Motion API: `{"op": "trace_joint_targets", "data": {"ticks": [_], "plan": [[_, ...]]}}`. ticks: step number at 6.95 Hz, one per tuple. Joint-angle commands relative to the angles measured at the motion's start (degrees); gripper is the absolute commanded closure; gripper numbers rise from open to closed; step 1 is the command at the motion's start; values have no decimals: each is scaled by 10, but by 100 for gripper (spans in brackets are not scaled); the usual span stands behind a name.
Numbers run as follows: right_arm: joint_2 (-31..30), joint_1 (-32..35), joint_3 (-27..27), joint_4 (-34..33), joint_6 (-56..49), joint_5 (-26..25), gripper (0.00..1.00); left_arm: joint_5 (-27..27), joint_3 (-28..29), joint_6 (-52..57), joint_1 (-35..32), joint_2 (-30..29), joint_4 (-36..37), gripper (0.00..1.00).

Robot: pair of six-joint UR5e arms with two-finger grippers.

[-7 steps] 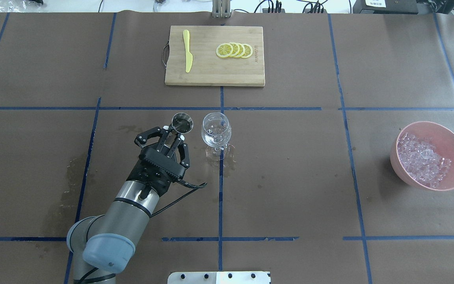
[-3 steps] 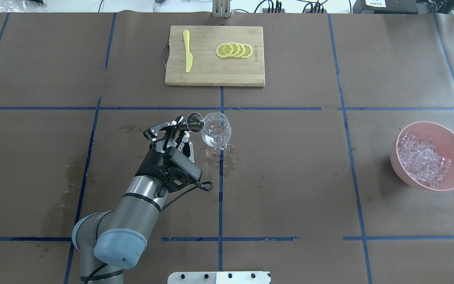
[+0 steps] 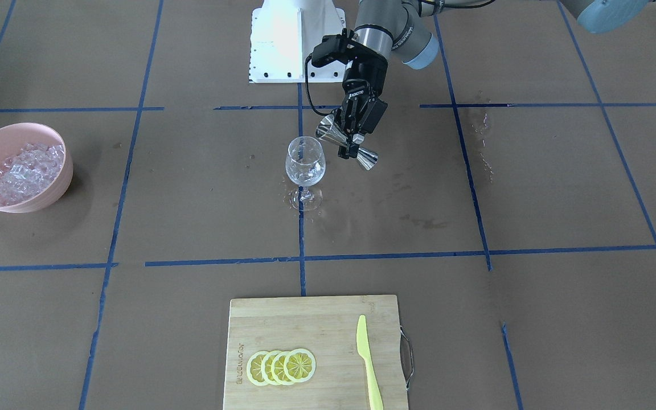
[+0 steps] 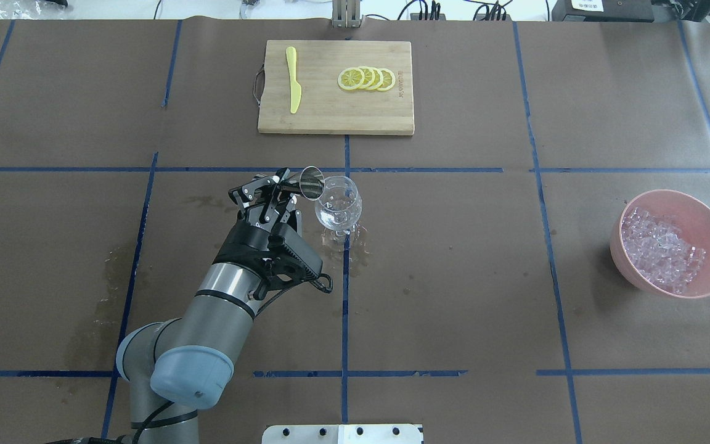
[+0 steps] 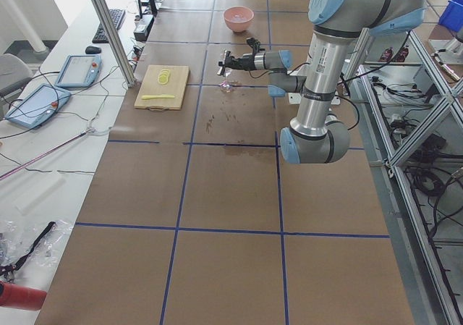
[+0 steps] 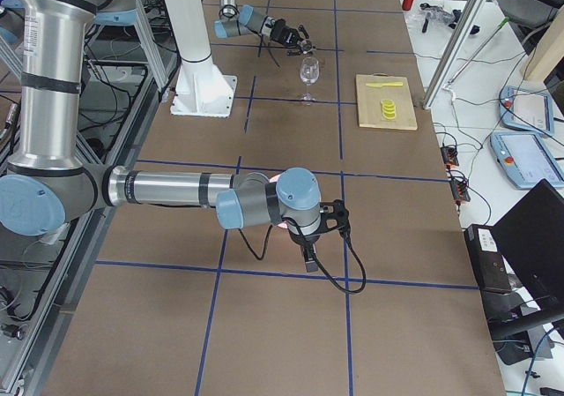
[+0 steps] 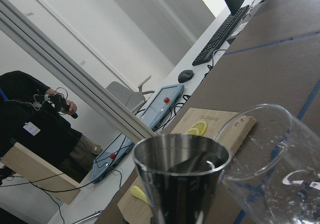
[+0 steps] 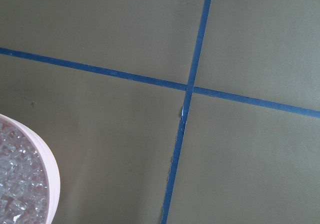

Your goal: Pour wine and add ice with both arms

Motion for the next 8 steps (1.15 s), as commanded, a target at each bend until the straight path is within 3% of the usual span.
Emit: {"op": "trace_joint_targets", "data": {"ticks": [1,3,8], "plan": [[-2,0,-2,0,0,0,0,0,0,13,-11,-25,65,100],[-2,0,-5,0,0,0,0,2,1,25,-10,-28,90,100],[-2,0,-9,0,0,0,0,21,-1,180,-9,-29,88,100]]}}
